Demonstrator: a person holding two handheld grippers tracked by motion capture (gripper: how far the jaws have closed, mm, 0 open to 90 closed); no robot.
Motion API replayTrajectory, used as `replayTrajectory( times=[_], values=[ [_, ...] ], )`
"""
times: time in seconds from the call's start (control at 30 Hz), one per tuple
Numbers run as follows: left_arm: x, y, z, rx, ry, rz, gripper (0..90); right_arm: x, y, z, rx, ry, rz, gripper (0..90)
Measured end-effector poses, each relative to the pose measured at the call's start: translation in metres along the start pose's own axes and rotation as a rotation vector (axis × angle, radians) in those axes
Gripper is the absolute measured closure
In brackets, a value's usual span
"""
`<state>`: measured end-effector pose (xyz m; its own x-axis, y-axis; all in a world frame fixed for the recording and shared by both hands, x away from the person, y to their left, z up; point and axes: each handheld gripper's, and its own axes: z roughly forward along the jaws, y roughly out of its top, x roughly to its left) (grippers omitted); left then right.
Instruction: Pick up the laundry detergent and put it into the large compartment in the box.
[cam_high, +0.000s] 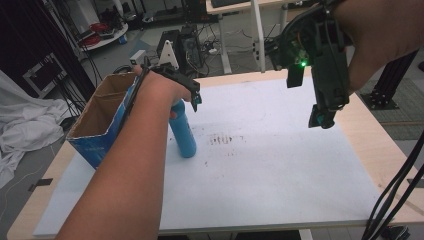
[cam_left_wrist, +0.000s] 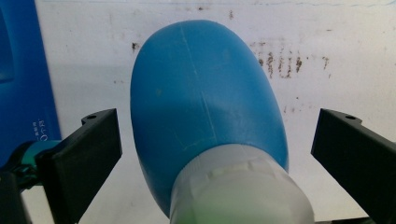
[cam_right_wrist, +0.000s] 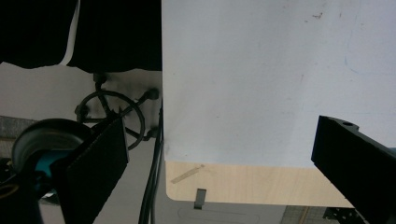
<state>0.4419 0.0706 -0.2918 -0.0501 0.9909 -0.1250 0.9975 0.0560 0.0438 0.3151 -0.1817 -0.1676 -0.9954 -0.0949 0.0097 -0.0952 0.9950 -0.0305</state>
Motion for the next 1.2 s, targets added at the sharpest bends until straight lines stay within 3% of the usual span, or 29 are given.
replayTrajectory(
  times=[0.63, 0.93, 1.2],
  values=[
    [0.0017, 0.0016, 0.007, 0.02, 0.03, -0.01, 1.8, -0.0025, 0.0, 0.0021, -0.008, 0.001, 0.004, 3.0],
    [-0.0026, 0.0016, 0.0082, 0.036, 0.027, 0.005, 12.9, -0.0041, -0.0027, 0.0036, -0.013, 0.004, 0.012, 3.0],
    [-0.002, 0.0025, 0.0069, 0.027, 0.036, 0.002, 14.3, -0.0046, -0.0007, 0.0056, -0.013, 0.01, 0.005, 3.0]
  ],
)
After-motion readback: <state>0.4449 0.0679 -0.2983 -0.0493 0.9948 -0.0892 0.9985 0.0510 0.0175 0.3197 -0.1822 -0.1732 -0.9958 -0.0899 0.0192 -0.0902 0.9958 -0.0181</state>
